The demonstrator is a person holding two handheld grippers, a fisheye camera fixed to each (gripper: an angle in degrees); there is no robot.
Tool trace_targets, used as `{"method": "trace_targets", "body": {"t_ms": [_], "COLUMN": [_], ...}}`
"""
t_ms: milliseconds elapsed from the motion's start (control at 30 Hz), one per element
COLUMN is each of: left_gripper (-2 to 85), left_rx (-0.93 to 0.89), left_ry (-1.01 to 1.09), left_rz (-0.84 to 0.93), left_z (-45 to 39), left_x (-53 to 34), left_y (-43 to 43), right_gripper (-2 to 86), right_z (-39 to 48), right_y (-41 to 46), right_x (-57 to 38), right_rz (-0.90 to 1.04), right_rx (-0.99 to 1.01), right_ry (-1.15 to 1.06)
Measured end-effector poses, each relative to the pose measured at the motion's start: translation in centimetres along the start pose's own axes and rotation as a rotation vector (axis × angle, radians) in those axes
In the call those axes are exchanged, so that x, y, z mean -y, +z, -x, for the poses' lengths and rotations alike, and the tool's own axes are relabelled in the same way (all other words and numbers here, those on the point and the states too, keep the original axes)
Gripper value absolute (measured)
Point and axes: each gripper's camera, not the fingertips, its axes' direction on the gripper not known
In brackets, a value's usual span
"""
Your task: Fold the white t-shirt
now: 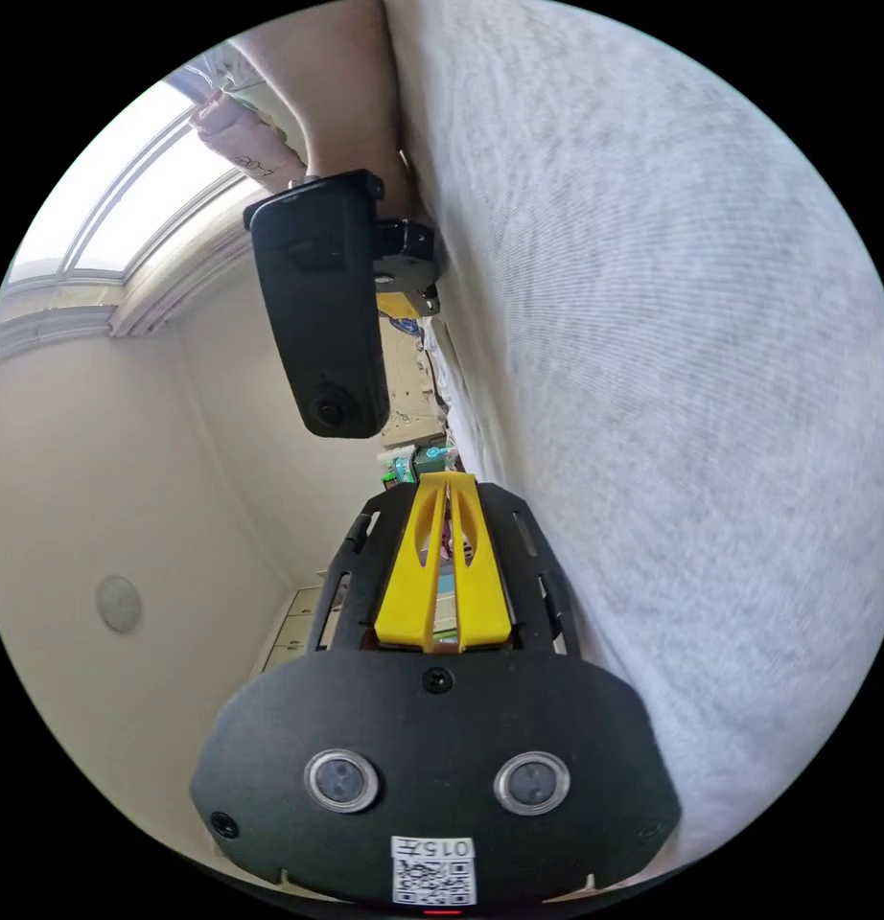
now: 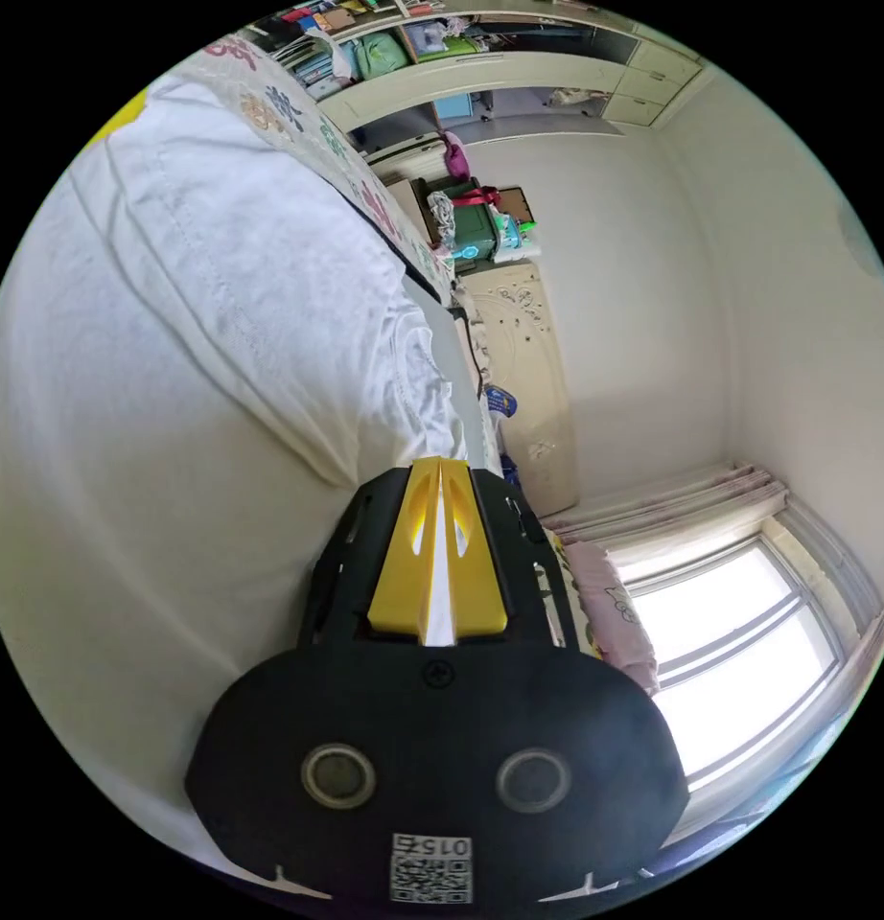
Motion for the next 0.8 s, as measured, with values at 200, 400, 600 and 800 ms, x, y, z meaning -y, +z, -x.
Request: {"method": "trace_targets", "body": {"t_ms": [200,400,600,800], "left_gripper": [-0.3,-0.2,-0.2,-0.3], "left_rx": [0.002,0.004,0.007,0.008], "left_ry": [0.002,0.003,0.003,0.003], "left_rz": [0.001,0.002,0.003,0.003], "left_z": [-4.3,-7.8,-10.6,-12.6], "left_x": [-2.4,-4.9,-7.3,-9.7], "left_y": [4.8,9.4,13.7,17.7], "right_gripper": [-1.0,-1.0,-1.0,-1.1], "right_z": [0.4,-0.2,-1.2,-2.5], "right_y": [3.2,6.4,9.5,12.4], "right_x": [-1.7,-3.5,-5.2,-6.7], "right_rz": [0.000,-0.002,-0.012,-0.011], "right_rx": [-0.022,-0.027,-0.028,-0.030], "right_ry": [-0.003,-0.005,-0.010,-0.012]}}
